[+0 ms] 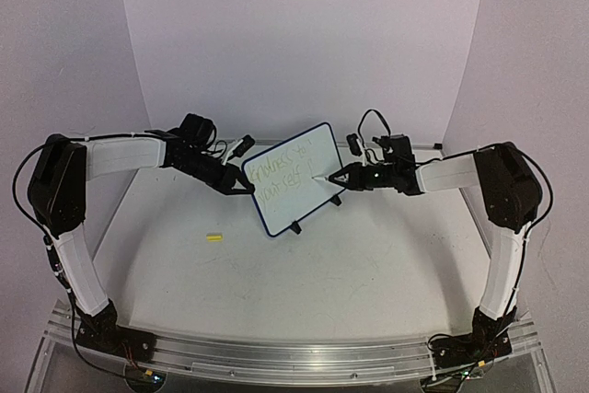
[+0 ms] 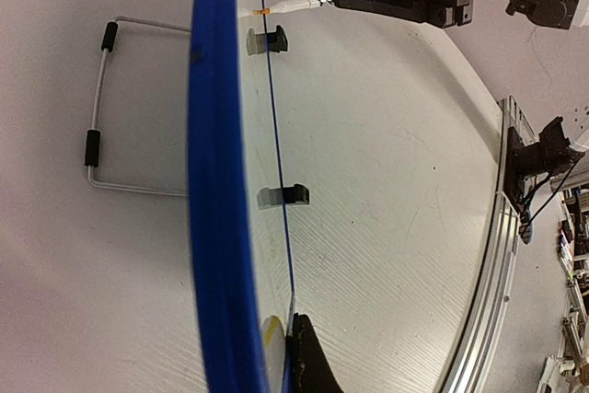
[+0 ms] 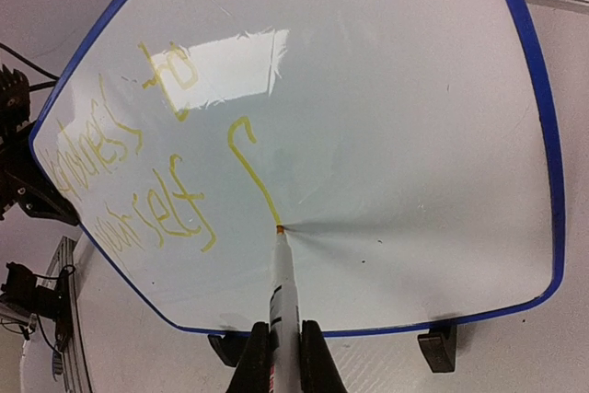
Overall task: Write a sentence on the whiteboard
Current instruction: Write on the whiteboard with the whiteboard marker without the cap.
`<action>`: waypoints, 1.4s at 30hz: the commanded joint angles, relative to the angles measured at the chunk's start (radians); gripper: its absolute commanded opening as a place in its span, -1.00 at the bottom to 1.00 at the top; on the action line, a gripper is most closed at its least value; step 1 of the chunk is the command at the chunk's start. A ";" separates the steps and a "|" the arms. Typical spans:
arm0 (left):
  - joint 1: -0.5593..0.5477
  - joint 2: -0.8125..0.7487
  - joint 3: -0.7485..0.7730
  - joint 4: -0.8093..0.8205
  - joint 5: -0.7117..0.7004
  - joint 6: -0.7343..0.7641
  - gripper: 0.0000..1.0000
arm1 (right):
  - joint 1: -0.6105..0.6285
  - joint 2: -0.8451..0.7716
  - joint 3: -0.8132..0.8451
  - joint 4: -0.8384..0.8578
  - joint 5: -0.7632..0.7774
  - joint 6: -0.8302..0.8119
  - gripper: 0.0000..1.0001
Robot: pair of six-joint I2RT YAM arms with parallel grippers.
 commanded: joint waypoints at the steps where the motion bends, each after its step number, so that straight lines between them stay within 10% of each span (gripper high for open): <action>1: -0.005 0.013 0.035 -0.005 -0.017 0.019 -1.00 | 0.021 -0.008 -0.013 -0.001 0.025 -0.017 -1.00; 42: -0.004 0.004 0.033 -0.006 -0.021 0.020 -1.00 | 0.042 -0.059 -0.023 0.054 0.098 0.031 -1.00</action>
